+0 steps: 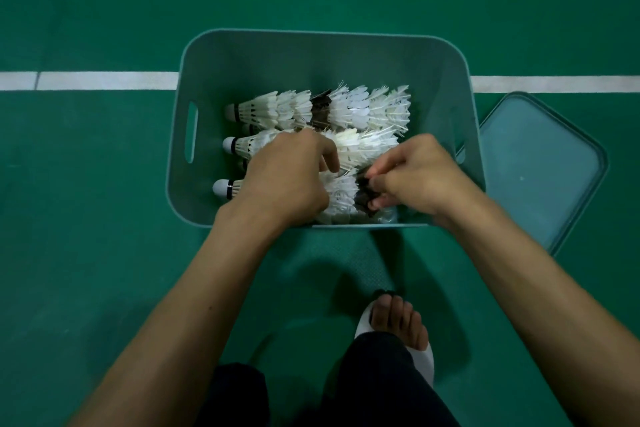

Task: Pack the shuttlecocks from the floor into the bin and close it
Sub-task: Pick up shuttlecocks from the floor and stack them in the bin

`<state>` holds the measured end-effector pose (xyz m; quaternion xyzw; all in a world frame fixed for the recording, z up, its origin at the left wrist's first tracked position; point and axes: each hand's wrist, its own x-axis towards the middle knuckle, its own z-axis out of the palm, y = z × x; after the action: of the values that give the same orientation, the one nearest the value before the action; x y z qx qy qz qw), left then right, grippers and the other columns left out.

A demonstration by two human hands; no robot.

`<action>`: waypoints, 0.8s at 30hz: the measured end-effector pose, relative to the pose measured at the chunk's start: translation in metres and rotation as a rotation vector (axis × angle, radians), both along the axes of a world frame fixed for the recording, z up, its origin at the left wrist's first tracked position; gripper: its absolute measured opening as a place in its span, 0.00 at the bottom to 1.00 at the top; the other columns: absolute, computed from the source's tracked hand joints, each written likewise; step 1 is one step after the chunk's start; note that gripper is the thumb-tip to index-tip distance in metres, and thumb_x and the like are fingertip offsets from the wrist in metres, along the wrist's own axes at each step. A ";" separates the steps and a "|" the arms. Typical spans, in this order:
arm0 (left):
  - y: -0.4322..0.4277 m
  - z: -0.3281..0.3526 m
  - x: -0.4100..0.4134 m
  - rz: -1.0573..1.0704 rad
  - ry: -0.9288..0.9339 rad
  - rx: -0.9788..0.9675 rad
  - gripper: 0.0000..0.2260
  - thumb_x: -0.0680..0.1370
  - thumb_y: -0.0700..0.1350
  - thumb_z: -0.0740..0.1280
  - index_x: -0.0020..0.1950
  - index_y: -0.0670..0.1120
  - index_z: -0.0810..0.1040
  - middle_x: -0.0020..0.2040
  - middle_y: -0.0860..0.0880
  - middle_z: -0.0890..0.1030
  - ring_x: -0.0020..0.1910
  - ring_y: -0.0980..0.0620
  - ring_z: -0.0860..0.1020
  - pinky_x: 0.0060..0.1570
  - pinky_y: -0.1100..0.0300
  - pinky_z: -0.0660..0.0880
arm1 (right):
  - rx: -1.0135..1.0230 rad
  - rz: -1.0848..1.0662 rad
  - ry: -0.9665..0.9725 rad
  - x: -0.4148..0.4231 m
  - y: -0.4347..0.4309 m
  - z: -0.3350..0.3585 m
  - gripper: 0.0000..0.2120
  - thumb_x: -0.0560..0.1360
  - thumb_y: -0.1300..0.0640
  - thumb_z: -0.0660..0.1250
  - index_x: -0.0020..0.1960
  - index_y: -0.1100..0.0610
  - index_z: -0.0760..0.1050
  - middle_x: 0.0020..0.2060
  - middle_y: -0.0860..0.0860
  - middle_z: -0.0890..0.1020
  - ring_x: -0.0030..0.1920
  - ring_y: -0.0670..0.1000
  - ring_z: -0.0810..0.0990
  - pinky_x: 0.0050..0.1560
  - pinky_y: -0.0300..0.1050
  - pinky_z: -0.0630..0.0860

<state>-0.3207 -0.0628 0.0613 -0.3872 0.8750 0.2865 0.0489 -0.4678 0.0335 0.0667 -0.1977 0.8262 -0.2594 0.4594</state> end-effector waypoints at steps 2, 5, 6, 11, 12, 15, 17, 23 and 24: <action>-0.002 -0.001 -0.002 -0.009 -0.002 -0.004 0.19 0.66 0.37 0.74 0.52 0.56 0.83 0.49 0.56 0.83 0.50 0.51 0.81 0.50 0.50 0.81 | 0.039 0.029 -0.053 -0.003 -0.003 -0.001 0.08 0.76 0.73 0.70 0.42 0.63 0.82 0.47 0.60 0.84 0.38 0.60 0.88 0.44 0.49 0.85; -0.005 -0.005 -0.001 -0.032 -0.011 0.032 0.18 0.66 0.37 0.74 0.51 0.56 0.83 0.46 0.56 0.83 0.48 0.52 0.81 0.49 0.50 0.82 | 0.119 0.184 -0.018 -0.003 -0.004 0.002 0.06 0.78 0.70 0.69 0.47 0.61 0.82 0.46 0.61 0.85 0.35 0.56 0.88 0.37 0.45 0.83; -0.004 -0.005 0.001 -0.038 -0.005 0.039 0.18 0.66 0.37 0.74 0.51 0.56 0.83 0.46 0.57 0.83 0.48 0.53 0.81 0.49 0.51 0.82 | 0.140 0.228 0.030 -0.003 -0.004 0.005 0.06 0.79 0.68 0.69 0.48 0.59 0.82 0.45 0.60 0.86 0.34 0.54 0.88 0.35 0.45 0.82; -0.010 0.005 0.013 -0.044 0.068 0.008 0.16 0.68 0.38 0.74 0.52 0.55 0.83 0.46 0.57 0.82 0.49 0.53 0.82 0.49 0.51 0.82 | 0.120 0.320 0.430 -0.008 -0.007 0.030 0.06 0.75 0.63 0.73 0.41 0.56 0.84 0.33 0.53 0.87 0.26 0.50 0.85 0.42 0.49 0.85; -0.012 0.008 0.018 -0.032 0.087 -0.005 0.16 0.68 0.39 0.74 0.52 0.55 0.83 0.46 0.57 0.82 0.49 0.52 0.82 0.49 0.50 0.81 | 0.092 0.308 0.472 -0.009 -0.009 0.036 0.06 0.75 0.63 0.73 0.40 0.56 0.84 0.31 0.53 0.87 0.26 0.50 0.85 0.44 0.49 0.85; -0.015 0.021 0.033 0.018 0.169 -0.078 0.15 0.68 0.42 0.73 0.52 0.56 0.82 0.48 0.57 0.83 0.50 0.52 0.81 0.52 0.49 0.80 | -0.025 0.301 0.523 -0.003 -0.014 0.059 0.06 0.74 0.62 0.74 0.38 0.56 0.84 0.32 0.53 0.87 0.26 0.50 0.85 0.44 0.48 0.85; -0.018 0.034 0.050 0.038 0.226 -0.121 0.13 0.70 0.43 0.73 0.53 0.56 0.83 0.50 0.56 0.84 0.51 0.52 0.81 0.52 0.49 0.80 | -0.116 0.320 0.544 0.009 -0.021 0.073 0.07 0.74 0.61 0.73 0.36 0.56 0.84 0.31 0.52 0.86 0.27 0.49 0.85 0.42 0.46 0.84; -0.031 0.067 0.123 0.250 0.391 -0.264 0.09 0.71 0.46 0.69 0.50 0.51 0.84 0.46 0.54 0.84 0.47 0.53 0.80 0.48 0.53 0.78 | -0.520 0.414 0.488 0.100 -0.066 0.096 0.05 0.71 0.57 0.71 0.38 0.54 0.85 0.33 0.49 0.86 0.36 0.47 0.86 0.43 0.48 0.84; -0.033 0.067 0.136 0.290 0.393 -0.294 0.09 0.70 0.47 0.68 0.49 0.50 0.83 0.45 0.53 0.84 0.47 0.51 0.80 0.47 0.51 0.78 | -0.559 0.493 0.500 0.121 -0.077 0.095 0.05 0.71 0.56 0.72 0.40 0.54 0.86 0.34 0.49 0.86 0.38 0.48 0.86 0.45 0.48 0.83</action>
<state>-0.1851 -0.0958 0.1281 -0.4483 0.8354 0.2300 -0.2198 -0.3466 -0.0435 0.1618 -0.5618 0.7382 -0.2997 0.2227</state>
